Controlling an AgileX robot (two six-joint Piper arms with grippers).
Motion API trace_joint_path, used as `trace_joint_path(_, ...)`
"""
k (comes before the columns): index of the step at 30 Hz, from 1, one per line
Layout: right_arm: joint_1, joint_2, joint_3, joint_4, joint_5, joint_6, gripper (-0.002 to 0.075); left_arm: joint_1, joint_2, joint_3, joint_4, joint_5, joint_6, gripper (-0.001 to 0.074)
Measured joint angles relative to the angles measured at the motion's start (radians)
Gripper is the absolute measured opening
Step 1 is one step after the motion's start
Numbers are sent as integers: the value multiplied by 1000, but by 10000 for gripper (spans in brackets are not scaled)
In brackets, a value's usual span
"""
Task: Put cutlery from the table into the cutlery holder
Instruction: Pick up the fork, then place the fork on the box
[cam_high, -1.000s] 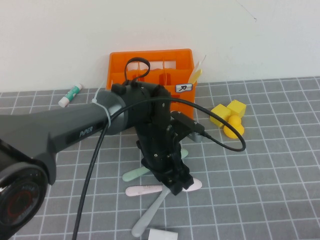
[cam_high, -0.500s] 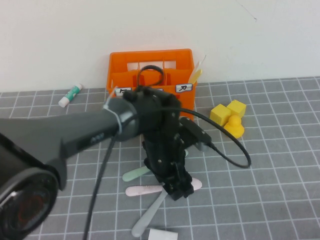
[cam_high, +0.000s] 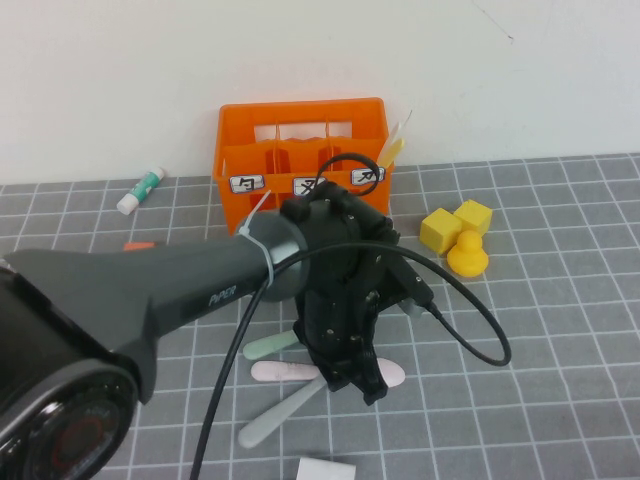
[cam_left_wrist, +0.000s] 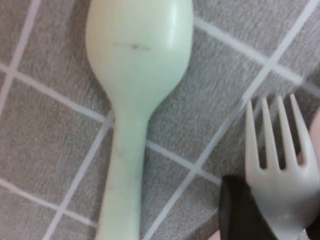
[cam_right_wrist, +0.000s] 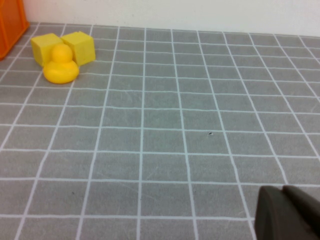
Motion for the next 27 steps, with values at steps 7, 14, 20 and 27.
trace_joint_path(7, 0, 0, 0, 0, 0, 0, -3, 0, -35, 0, 14, 31, -1, 241)
trace_joint_path(14, 0, 0, 0, 0, 0, 0, -3, 0, -142, 0, 47, 8, -1, 240)
trace_joint_path(20, 0, 0, 0, 0, 0, 0, -3, 2, -256, 2, 55, -88, -36, 239)
trace_joint_path(27, 0, 0, 0, 0, 0, 0, -3, 94, -392, 2, 13, -252, -153, 238)
